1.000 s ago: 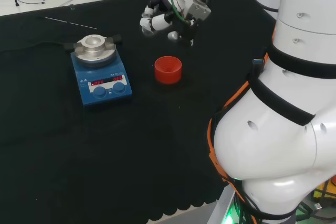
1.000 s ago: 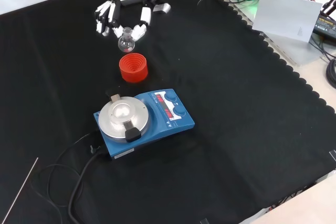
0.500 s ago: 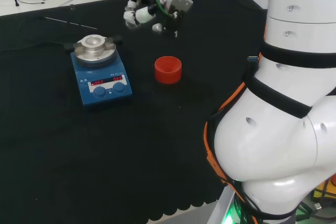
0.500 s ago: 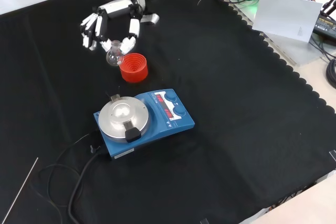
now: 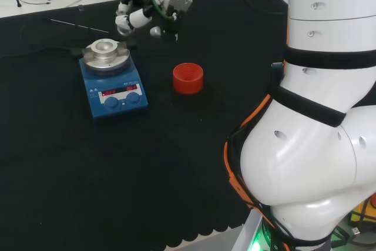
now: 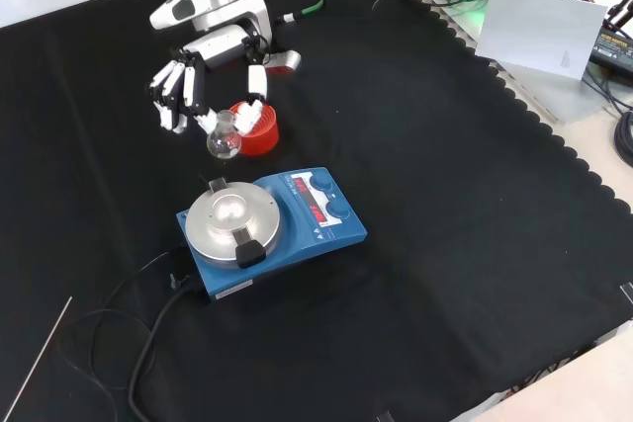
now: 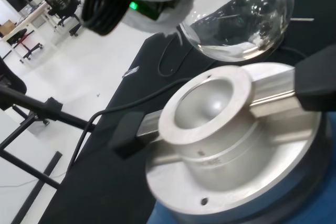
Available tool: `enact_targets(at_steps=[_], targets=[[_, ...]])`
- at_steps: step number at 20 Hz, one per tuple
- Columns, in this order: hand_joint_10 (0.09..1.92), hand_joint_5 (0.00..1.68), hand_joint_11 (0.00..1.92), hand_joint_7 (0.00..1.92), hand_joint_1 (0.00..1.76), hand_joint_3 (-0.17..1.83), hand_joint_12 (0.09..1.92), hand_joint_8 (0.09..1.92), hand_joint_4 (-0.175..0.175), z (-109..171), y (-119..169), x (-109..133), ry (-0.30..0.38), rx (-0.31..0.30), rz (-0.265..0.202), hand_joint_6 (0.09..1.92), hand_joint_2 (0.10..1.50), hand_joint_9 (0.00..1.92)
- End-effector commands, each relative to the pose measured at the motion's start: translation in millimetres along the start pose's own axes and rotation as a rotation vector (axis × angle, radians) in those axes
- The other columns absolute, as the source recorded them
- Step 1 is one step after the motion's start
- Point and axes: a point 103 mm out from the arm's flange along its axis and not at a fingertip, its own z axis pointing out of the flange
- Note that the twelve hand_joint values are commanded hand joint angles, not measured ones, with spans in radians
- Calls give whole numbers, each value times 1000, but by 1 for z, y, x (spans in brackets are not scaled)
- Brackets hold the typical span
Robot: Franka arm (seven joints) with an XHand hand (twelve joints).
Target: Place the round-bottom flask on the heater.
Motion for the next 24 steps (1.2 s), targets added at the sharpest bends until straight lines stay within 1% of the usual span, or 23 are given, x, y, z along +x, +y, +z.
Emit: enact_targets(at_steps=[1, 7, 10, 14, 16, 20, 22, 24], targets=[[488, 1172, 290, 538, 1124, 865, 1313, 534, 98, 9, -1, 7, 2, 15, 4, 952, 602, 724], [488, 1173, 291, 538, 1125, 867, 1313, 534, 96, 22, 2, 11, -11, 33, 11, 951, 600, 725], [488, 1174, 291, 538, 1125, 868, 1313, 534, 94, 30, 10, 18, -19, 36, 9, 951, 599, 725], [488, 1174, 291, 539, 1126, 870, 1312, 534, 92, 27, 17, 17, -14, 37, 0, 951, 598, 725], [488, 1174, 291, 539, 1126, 870, 1312, 534, 91, 33, 23, 21, -20, 42, 0, 951, 598, 725], [488, 1175, 291, 539, 1126, 871, 1312, 534, 90, 32, 28, 17, -11, 48, -3, 950, 597, 725], [488, 1175, 291, 539, 1126, 872, 1312, 534, 89, 42, 35, 23, -21, 56, -2, 950, 597, 725], [488, 1175, 291, 539, 1127, 872, 1312, 534, 88, 42, 35, 23, -16, 56, -7, 950, 597, 725]])
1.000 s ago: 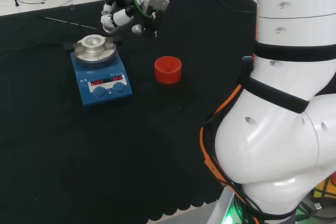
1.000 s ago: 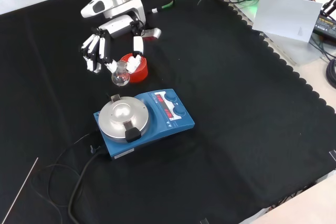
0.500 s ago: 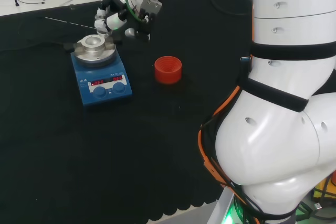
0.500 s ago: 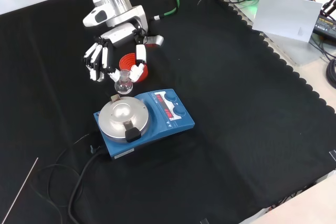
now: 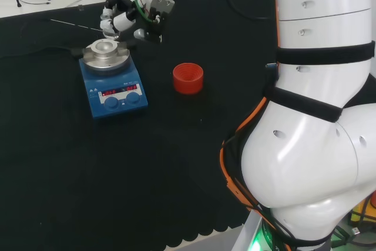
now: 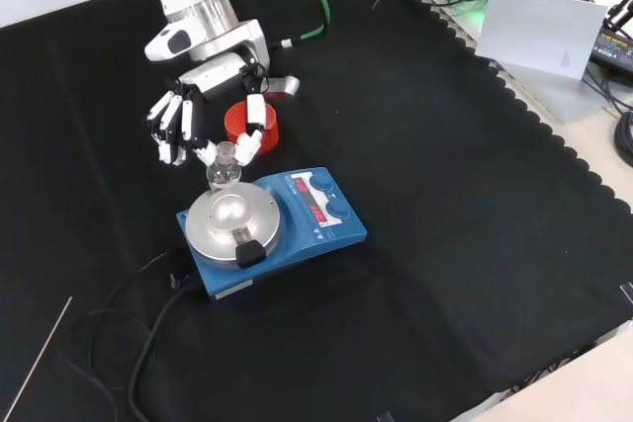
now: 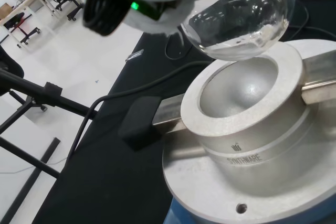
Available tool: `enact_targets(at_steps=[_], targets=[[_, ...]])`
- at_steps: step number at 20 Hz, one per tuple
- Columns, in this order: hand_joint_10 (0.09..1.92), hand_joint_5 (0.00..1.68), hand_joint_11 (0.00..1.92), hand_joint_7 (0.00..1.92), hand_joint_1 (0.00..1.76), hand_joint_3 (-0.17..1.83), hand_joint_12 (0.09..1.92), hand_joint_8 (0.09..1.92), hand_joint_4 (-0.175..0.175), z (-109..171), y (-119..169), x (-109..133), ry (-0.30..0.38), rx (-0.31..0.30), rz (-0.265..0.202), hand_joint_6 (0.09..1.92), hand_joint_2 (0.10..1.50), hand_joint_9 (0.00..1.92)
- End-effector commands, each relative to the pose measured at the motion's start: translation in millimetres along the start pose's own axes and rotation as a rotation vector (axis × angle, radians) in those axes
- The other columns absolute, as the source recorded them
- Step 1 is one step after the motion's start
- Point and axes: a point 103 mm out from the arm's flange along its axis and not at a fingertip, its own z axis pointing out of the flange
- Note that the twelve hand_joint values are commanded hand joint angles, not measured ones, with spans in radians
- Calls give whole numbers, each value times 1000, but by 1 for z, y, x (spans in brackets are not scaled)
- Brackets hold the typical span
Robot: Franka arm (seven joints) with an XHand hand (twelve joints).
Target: Place the round-bottom flask on the heater.
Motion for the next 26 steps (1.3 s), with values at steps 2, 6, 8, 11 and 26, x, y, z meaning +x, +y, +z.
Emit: enact_targets(at_steps=[2, 6, 8, 11, 26], targets=[[488, 1176, 292, 539, 1127, 873, 1312, 534, 87, 9, 6, 1, 12, 25, -3, 950, 596, 725], [488, 1176, 292, 539, 1127, 874, 1312, 535, 86, 14, 9, -2, -20, 34, 1, 950, 596, 725], [488, 1176, 292, 540, 1128, 875, 1312, 535, 85, 15, 9, -2, -17, 36, 1, 950, 595, 725], [488, 1176, 292, 540, 1128, 875, 1312, 535, 84, 15, 11, -1, -5, 39, 6, 950, 595, 725], [489, 1177, 293, 541, 1129, 879, 1312, 535, 79, 30, 21, -1, 12, 47, 1, 951, 593, 725]])
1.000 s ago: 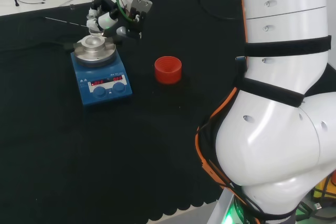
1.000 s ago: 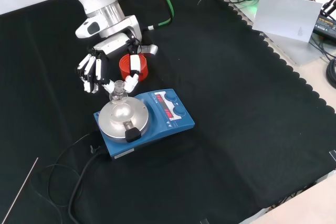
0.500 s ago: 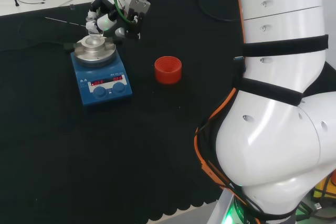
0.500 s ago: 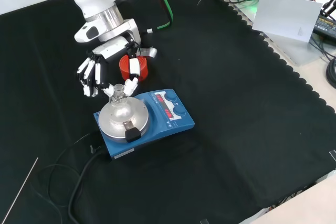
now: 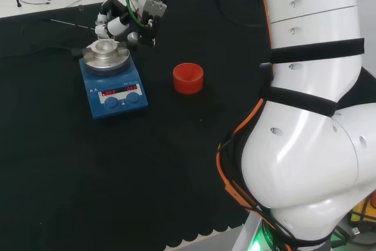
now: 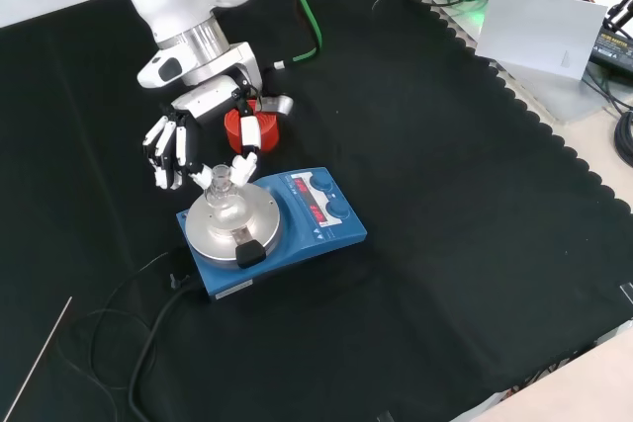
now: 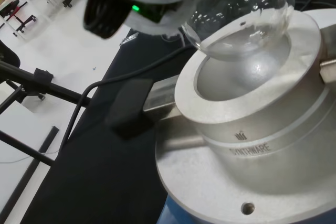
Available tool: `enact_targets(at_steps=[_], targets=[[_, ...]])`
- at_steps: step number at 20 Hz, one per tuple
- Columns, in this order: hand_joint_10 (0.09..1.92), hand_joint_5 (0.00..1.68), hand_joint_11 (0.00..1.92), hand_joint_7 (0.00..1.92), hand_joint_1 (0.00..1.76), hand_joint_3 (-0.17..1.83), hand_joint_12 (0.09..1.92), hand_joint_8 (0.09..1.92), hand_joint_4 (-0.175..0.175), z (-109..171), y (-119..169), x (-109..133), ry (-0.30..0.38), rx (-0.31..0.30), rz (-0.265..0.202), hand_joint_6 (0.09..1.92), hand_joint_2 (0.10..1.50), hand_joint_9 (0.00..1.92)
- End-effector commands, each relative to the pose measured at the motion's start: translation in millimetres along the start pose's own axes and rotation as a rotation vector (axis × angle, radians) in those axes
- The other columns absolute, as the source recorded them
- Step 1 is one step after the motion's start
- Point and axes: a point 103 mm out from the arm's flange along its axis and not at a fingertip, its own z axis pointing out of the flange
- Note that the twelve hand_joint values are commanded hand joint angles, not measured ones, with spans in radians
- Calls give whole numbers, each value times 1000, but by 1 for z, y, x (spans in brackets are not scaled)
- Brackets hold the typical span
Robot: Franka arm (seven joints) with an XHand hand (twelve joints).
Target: Place the round-bottom flask on the heater.
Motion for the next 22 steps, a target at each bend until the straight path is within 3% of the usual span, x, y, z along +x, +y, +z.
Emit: enact_targets(at_steps=[1, 22], targets=[[489, 1177, 293, 541, 1129, 879, 1312, 535, 79, 7, 3, 4, -2, 7, -10, 951, 593, 725], [489, 1177, 293, 541, 1130, 883, 1311, 536, 75, 18, 6, -5, -18, 28, 8, 953, 591, 726]])
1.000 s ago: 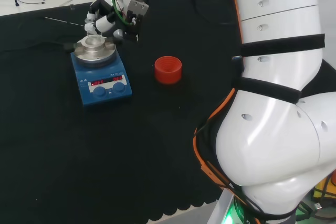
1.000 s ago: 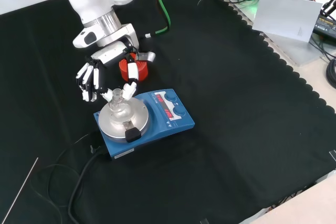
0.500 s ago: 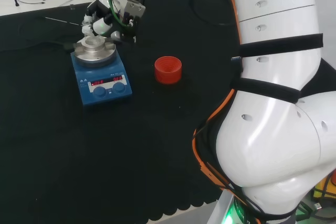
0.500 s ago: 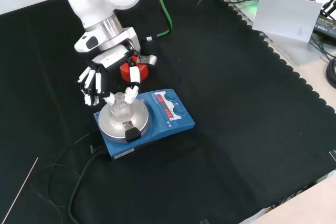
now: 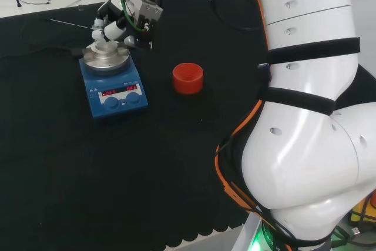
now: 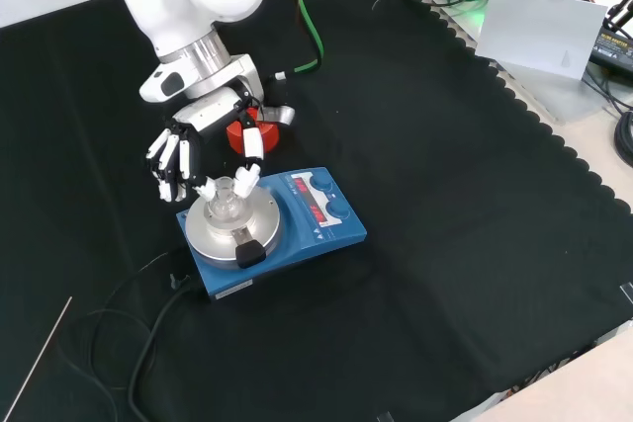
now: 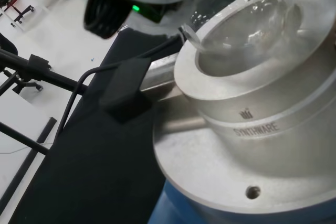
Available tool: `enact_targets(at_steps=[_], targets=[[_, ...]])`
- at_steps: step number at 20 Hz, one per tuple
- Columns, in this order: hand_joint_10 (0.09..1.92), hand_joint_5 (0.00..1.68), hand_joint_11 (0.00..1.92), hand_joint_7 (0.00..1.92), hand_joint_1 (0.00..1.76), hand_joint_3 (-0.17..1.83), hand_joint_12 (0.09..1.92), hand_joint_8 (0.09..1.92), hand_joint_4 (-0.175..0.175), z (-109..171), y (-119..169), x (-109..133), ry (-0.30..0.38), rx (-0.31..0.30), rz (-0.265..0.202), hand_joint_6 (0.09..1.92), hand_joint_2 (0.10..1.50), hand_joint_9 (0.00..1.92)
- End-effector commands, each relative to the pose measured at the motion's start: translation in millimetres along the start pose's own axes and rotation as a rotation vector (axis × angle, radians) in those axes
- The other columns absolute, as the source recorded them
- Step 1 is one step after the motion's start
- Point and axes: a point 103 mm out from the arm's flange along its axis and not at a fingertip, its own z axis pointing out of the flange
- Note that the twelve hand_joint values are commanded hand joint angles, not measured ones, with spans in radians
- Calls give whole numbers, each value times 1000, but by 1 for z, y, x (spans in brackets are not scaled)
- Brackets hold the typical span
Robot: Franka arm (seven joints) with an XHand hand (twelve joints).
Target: Place the round-bottom flask on the heater.
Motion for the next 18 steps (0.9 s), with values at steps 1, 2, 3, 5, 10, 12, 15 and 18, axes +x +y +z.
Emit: enact_targets(at_steps=[1, 2, 3, 5, 10, 12, 15, 18], targets=[[489, 1177, 293, 541, 1130, 883, 1311, 536, 75, 4, 1, -5, -9, 6, 8, 953, 591, 726], [489, 1177, 293, 541, 1130, 883, 1311, 536, 75, 4, 1, -5, -7, 7, 9, 953, 591, 726], [489, 1177, 294, 541, 1130, 883, 1311, 536, 75, 4, 1, -6, -3, 7, 10, 953, 591, 726], [489, 1177, 294, 541, 1130, 883, 1311, 536, 74, 5, 0, -7, -5, 10, 10, 953, 591, 726], [490, 1168, 292, 540, 1128, 872, 1311, 537, 70, 3, -4, -16, 12, 5, 15, 960, 600, 724], [491, 1138, 286, 535, 1120, 829, 1313, 539, 61, 2, -5, -18, 14, 11, 14, 987, 636, 717], [506, 1066, 262, 514, 1089, 640, 1322, 550, 84, 0, -6, -18, 20, 21, 10, 1013, 760, 693], [528, 855, 225, 480, 1025, 647, 1328, 563, 31, -2, -7, -18, 20, 29, 12, 981, 727, 657]])
